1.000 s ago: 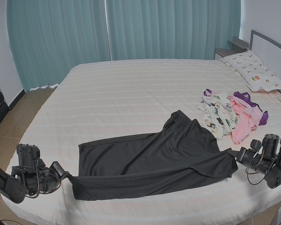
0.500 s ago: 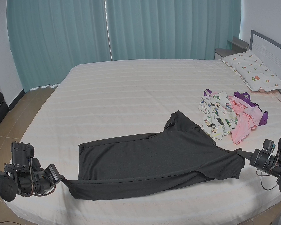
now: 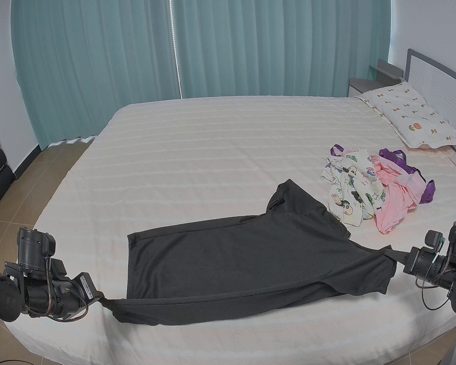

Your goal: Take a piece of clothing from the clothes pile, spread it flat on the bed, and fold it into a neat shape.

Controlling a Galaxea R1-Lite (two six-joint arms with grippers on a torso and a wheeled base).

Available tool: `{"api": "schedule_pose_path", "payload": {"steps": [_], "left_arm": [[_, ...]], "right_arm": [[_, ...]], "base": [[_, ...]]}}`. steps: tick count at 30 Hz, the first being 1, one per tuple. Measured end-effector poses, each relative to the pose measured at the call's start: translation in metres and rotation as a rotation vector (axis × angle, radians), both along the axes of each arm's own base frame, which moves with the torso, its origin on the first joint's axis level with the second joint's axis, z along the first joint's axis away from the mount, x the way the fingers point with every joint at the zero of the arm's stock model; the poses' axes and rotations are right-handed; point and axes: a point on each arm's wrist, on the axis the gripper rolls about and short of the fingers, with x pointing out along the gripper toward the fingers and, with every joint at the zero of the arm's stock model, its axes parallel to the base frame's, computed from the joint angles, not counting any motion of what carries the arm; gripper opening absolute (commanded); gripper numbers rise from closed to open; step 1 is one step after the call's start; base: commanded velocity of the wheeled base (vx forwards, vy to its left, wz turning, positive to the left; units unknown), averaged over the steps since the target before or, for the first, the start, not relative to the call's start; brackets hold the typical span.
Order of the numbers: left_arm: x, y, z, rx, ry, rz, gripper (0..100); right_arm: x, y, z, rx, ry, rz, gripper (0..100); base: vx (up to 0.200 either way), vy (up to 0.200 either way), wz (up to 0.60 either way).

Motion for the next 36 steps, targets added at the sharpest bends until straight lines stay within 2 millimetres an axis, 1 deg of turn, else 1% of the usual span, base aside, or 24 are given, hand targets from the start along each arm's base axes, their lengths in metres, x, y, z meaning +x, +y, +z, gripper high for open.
{"api": "schedule_pose_path", "payload": {"steps": [5, 9, 13, 18, 22, 28, 36], "left_arm": [[0.004, -0.001, -0.004, 0.0, 0.017, -0.003, 0], [0.011, -0.001, -0.012, 0.002, 0.049, 0.0, 0], [0.022, 0.0, -0.022, 0.002, 0.081, 0.016, 0], [0.044, 0.002, -0.033, -0.024, 0.027, 0.067, 0], [0.058, 0.006, -0.047, -0.038, 0.015, 0.112, 0], [0.069, 0.014, -0.067, -0.065, 0.057, 0.172, 0], [0.083, 0.018, -0.075, -0.126, -0.008, 0.21, 0]], "right_arm": [[0.003, 0.003, -0.013, -0.017, 0.048, 0.018, 0], [0.013, 0.009, -0.021, -0.03, 0.065, 0.038, 0], [0.027, 0.013, -0.03, -0.056, 0.074, 0.014, 0], [0.041, 0.016, -0.042, -0.073, 0.09, -0.006, 0], [0.05, 0.017, -0.051, -0.077, 0.102, -0.017, 0], [0.066, 0.017, -0.063, -0.072, 0.108, -0.044, 0], [0.076, 0.016, -0.073, -0.052, 0.12, -0.055, 0]], "base": [[0.0, 0.0, 0.0], [0.0, 0.0, 0.0], [0.0, 0.0, 0.0], [0.0, 0.0, 0.0], [0.0, 0.0, 0.0], [0.0, 0.0, 0.0], [0.0, 0.0, 0.0]]}}
